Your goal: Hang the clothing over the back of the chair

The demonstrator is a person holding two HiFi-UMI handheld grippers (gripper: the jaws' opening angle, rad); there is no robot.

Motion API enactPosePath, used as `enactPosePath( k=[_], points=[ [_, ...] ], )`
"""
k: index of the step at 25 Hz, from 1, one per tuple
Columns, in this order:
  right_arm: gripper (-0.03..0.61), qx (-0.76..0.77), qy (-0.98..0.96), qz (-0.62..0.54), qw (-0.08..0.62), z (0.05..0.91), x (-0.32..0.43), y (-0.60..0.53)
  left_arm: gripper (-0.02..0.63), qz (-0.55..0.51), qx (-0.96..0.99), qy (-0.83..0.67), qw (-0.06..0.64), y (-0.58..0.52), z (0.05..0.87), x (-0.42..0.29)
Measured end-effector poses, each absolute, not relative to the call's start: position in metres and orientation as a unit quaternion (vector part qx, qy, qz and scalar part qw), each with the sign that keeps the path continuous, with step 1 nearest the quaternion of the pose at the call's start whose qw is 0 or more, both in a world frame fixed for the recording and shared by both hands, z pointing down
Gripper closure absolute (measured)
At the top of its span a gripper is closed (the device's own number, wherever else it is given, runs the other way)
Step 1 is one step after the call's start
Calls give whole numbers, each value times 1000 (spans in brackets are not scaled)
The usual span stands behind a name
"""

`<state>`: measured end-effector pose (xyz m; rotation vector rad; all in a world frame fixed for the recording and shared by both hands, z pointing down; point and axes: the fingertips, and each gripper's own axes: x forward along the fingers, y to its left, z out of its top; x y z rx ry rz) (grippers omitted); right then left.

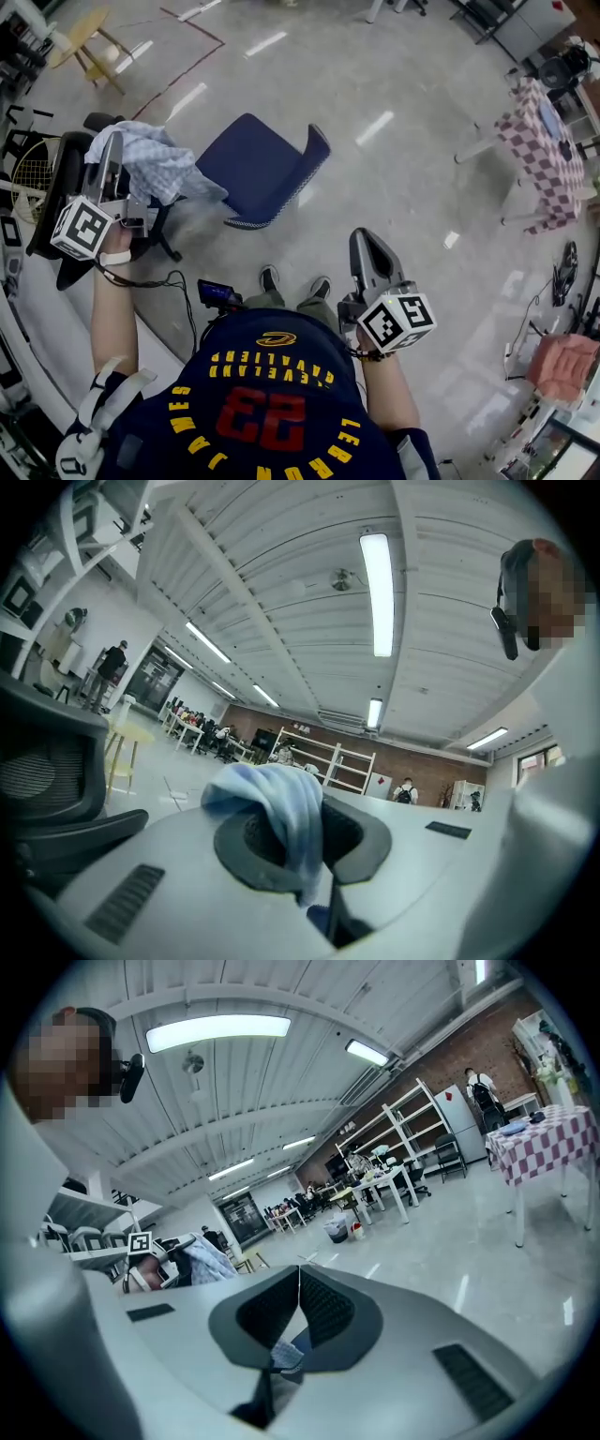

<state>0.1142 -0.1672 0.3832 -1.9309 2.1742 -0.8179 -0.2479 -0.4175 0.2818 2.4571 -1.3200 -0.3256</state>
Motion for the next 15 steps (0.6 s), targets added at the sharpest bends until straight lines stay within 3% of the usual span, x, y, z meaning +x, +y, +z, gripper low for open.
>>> enactPosePath(
  k=[15],
  points=[
    [569, -673, 679, -281, 82, 384, 175, -120, 592, -66, 895, -378, 227, -438, 294, -109]
  ],
)
